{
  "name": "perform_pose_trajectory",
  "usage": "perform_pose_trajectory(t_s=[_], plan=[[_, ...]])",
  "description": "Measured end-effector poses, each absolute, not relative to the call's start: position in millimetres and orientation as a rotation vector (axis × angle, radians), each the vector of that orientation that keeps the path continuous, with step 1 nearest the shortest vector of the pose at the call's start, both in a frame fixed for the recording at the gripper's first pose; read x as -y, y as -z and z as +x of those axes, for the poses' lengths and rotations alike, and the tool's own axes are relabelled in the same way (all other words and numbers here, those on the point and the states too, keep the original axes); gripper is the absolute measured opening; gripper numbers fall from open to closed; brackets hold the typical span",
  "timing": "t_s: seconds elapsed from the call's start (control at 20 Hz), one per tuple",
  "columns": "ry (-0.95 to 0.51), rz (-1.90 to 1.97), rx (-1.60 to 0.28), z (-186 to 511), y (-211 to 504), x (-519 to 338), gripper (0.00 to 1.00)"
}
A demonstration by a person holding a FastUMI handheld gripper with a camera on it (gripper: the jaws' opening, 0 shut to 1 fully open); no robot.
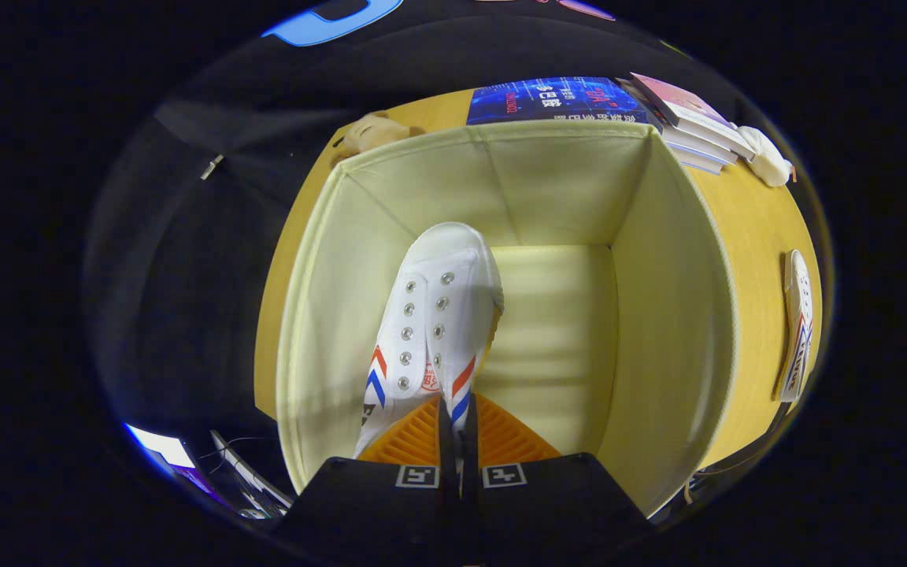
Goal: Open the storage box then place both shoes into the box .Put the left shoe in first, then the right shoe, with the right side of both shoes facing outward in a uniform manner.
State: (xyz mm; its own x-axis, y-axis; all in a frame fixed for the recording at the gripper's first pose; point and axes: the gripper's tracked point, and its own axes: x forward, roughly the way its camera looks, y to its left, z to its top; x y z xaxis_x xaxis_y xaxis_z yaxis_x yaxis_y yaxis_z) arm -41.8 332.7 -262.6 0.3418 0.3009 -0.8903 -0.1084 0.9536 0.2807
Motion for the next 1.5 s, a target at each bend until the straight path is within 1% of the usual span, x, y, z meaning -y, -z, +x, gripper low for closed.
perform_pose_trajectory(t_s=[0.1,0.2,0.25,0.3,0.35,0.4,0.45,0.55,0.6,0.75,0.8,0.9,1.05,1.25,1.5], plan=[[-0.248,0.131,-1.212,-37.7,278.9,-329.6,0.05],[-0.253,0.083,-1.221,-36.5,293.5,-326.9,0.10],[-0.261,0.076,-1.226,-39.8,294.4,-327.0,0.13],[-0.266,0.067,-1.228,-43.6,294.6,-327.4,0.23],[-0.267,0.063,-1.221,-45.0,291.7,-324.6,0.25],[-0.266,0.075,-1.204,-45.7,284.6,-323.1,0.37],[-0.278,0.108,-1.175,-44.5,274.1,-325.9,0.45],[-0.303,0.160,-1.115,-43.6,246.2,-326.4,0.91],[-0.309,0.173,-1.082,-44.2,231.7,-323.6,0.96],[-0.308,0.176,-0.963,-40.2,180.3,-300.4,0.97],[-0.305,0.175,-0.925,-39.4,167.0,-291.6,0.99],[-0.292,0.183,-0.849,-36.5,136.9,-266.0,0.99],[-0.237,0.188,-0.765,-35.8,108.8,-207.7,0.99],[-0.126,0.113,-0.728,-43.6,110.5,-110.8,0.99],[-0.011,0.108,-0.787,-55.4,144.7,-6.5,0.99]])
